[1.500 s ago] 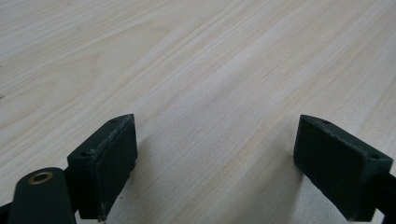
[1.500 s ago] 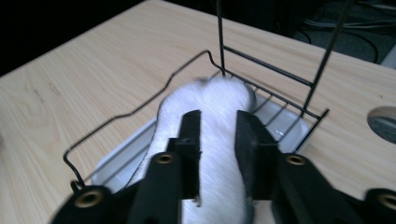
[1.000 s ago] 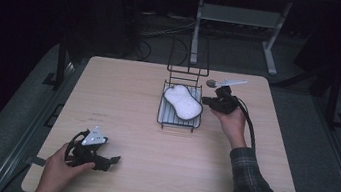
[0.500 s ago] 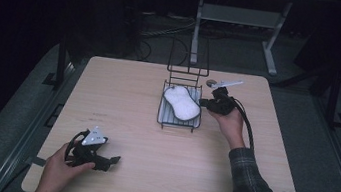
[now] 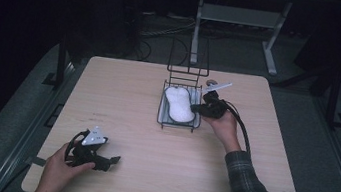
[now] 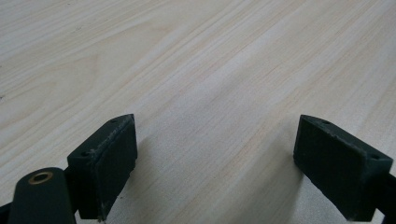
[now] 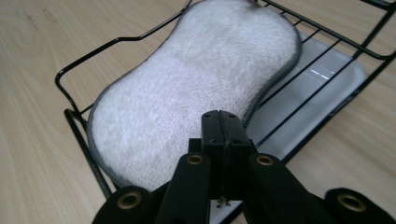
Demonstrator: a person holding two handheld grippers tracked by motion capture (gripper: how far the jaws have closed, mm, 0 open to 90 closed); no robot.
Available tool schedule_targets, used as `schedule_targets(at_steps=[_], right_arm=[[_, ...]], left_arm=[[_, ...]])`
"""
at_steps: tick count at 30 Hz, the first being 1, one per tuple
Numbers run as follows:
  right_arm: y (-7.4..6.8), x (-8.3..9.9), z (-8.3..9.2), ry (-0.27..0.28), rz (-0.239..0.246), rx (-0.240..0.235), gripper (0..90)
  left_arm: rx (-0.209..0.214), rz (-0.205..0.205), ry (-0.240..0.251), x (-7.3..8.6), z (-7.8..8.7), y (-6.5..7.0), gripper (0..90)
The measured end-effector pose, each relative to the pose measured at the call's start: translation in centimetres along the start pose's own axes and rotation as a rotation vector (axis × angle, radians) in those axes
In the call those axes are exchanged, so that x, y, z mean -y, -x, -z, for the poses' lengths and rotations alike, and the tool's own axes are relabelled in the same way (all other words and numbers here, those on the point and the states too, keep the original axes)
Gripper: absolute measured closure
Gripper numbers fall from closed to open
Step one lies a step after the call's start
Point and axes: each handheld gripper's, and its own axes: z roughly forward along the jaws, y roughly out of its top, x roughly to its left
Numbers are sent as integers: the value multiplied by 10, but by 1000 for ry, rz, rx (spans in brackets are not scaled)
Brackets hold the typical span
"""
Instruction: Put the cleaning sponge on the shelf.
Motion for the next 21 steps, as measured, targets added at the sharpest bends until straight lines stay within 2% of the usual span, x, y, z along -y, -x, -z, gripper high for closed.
schedule_targets(at_steps=[5, 13, 16, 21], right_arm=[[-7, 5, 0, 6, 14, -18, 894], [-5, 5, 12, 41, 3, -10, 880], [-5, 5, 18, 58, -4, -16, 841], [-4, 8, 26, 70, -12, 2, 709]], left_arm=[[0, 0, 0, 0, 0, 0, 128], [0, 0, 0, 0, 0, 0, 128], [0, 0, 0, 0, 0, 0, 128], [0, 0, 0, 0, 0, 0, 128]])
